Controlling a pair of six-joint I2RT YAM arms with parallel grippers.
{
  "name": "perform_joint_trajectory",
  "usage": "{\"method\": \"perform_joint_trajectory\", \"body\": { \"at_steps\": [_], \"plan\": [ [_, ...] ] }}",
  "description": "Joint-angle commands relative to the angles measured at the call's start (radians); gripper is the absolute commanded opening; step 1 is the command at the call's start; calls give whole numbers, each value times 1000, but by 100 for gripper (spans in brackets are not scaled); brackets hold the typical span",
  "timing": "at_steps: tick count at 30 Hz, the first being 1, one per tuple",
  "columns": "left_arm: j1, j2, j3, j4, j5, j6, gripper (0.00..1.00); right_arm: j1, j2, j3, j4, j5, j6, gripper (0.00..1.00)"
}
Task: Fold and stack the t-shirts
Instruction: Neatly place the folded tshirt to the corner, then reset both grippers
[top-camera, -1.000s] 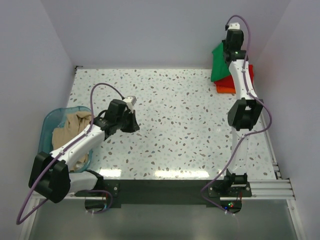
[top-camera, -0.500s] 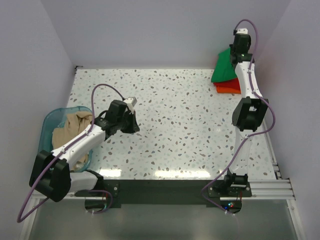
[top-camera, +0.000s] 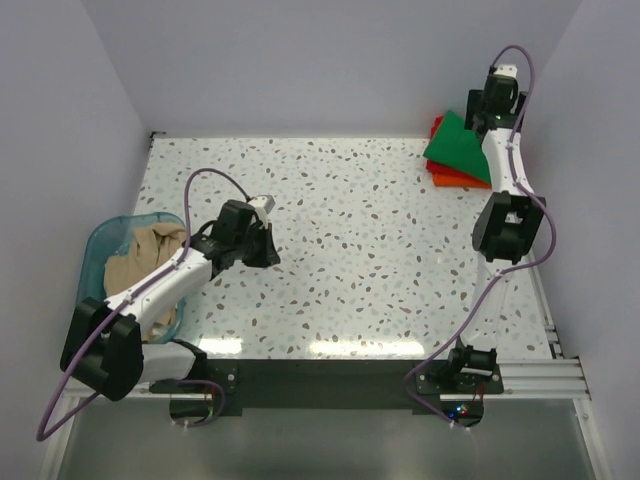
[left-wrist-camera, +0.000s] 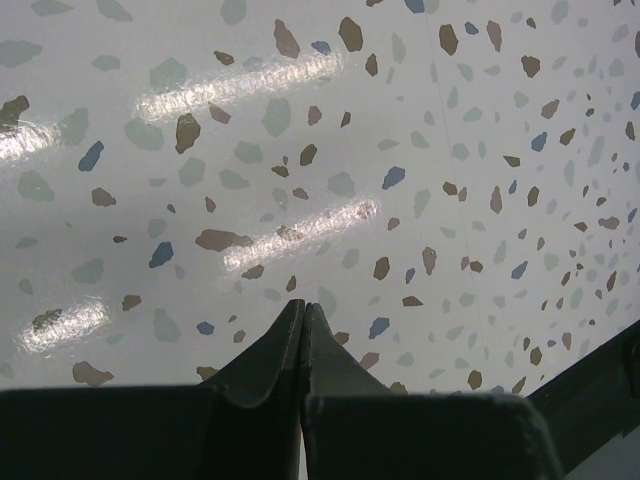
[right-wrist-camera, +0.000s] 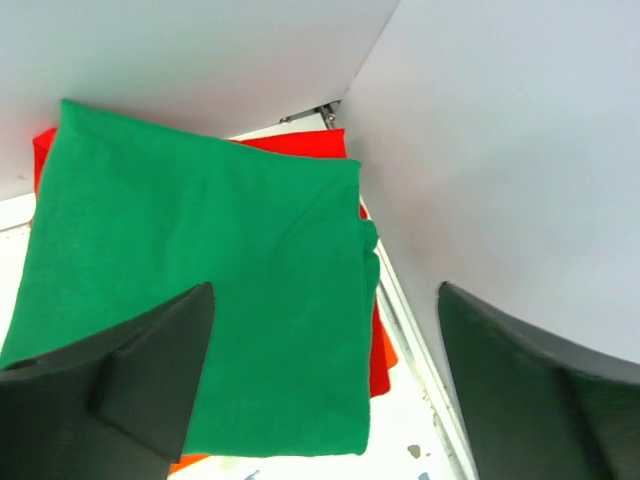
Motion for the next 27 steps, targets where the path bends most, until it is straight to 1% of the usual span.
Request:
{"method": "perform_joint_trajectory", "body": {
  "at_steps": [1,7,11,15,19,21,22,23,24,25,27],
  "plan": [
    [6,-6,-5,35,24,22,0,-4,-1,-6,69,29,32,99],
    [6,-19,-9,41,30,16,1,-4,-24,-23,66,-9,81,99],
    [6,-24,-9,43,33,13,1,4,-49,-84,89,-12,102,99],
    [8,-35,-9,47,33,10,1,11,-108,-187,129,-17,187,99],
    [9,-53,-2,49,37,7,1,56,-237,-427,244,-14,286,99],
    [9,-59,0,52,38,7,1,106,-320,-506,270,0,309,99],
    [9,-72,3,52,37,7,1,119,-346,-581,284,3,337,99],
    [9,-79,3,49,34,8,1,176,-374,-619,292,8,351,99],
    [11,-87,3,47,26,10,1,200,-435,-658,298,5,365,99],
    [11,-99,3,46,20,11,1,256,-464,-734,304,9,386,99],
    [11,-119,7,38,9,14,2,313,-557,-811,302,17,408,99]
  ]
}}
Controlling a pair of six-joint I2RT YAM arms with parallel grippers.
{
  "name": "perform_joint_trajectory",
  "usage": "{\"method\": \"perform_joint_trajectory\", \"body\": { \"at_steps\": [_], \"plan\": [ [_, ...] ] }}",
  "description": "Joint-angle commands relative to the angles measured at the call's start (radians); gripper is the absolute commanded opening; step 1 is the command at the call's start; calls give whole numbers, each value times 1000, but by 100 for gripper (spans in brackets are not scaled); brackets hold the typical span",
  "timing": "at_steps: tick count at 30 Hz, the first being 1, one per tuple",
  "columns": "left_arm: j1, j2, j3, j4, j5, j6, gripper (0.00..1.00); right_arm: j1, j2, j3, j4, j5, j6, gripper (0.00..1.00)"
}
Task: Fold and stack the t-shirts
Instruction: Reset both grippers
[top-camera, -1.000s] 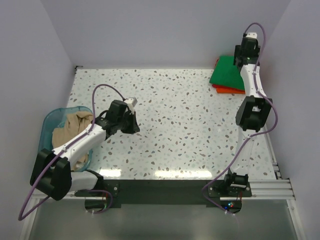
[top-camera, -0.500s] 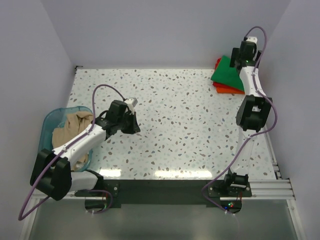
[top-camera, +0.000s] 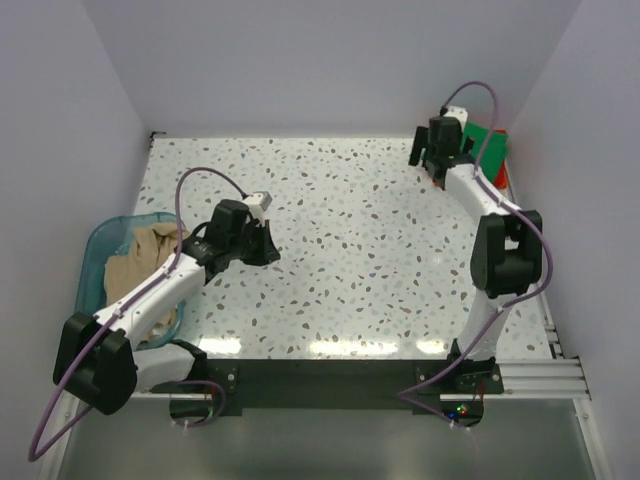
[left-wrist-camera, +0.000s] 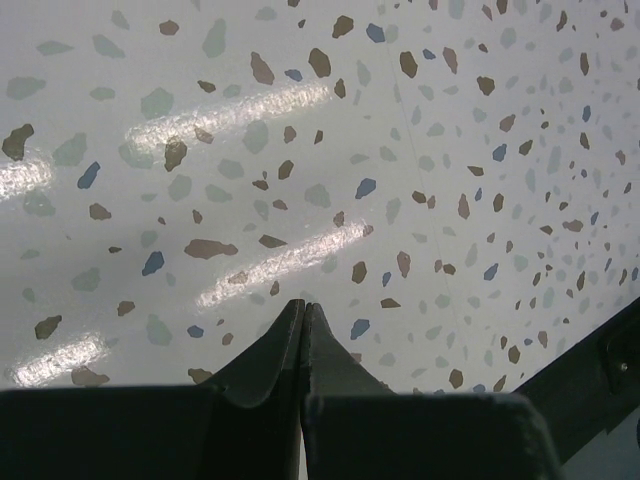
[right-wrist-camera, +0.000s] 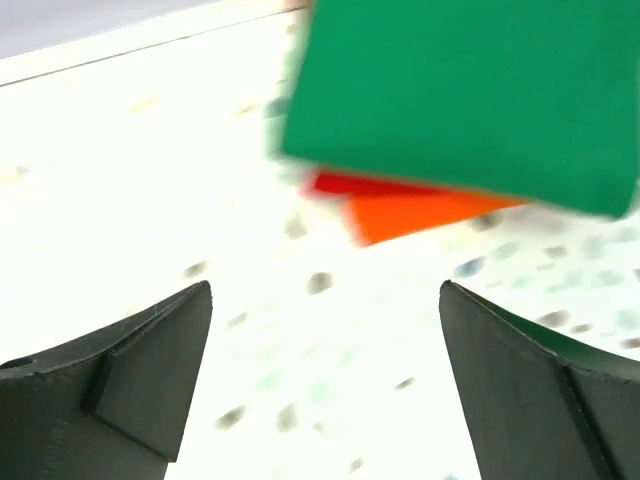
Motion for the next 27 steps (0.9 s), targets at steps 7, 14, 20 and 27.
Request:
{"method": "perform_joint_trajectory", "body": {
  "at_steps": [7,14,20,27],
  "plan": [
    [9,-100,4,21,-45,8,2,319,-449,-418,54,-116,207,99],
    [9,-169,-23,1,-92,2,3,348,-756,-679,-25,-286,241,99],
    [9,-192,-23,-3,-124,-1,4,345,-919,-768,-145,-298,254,98],
    [9,-218,-31,-6,-149,-4,4,347,-963,-782,-183,-317,254,99]
  ]
}}
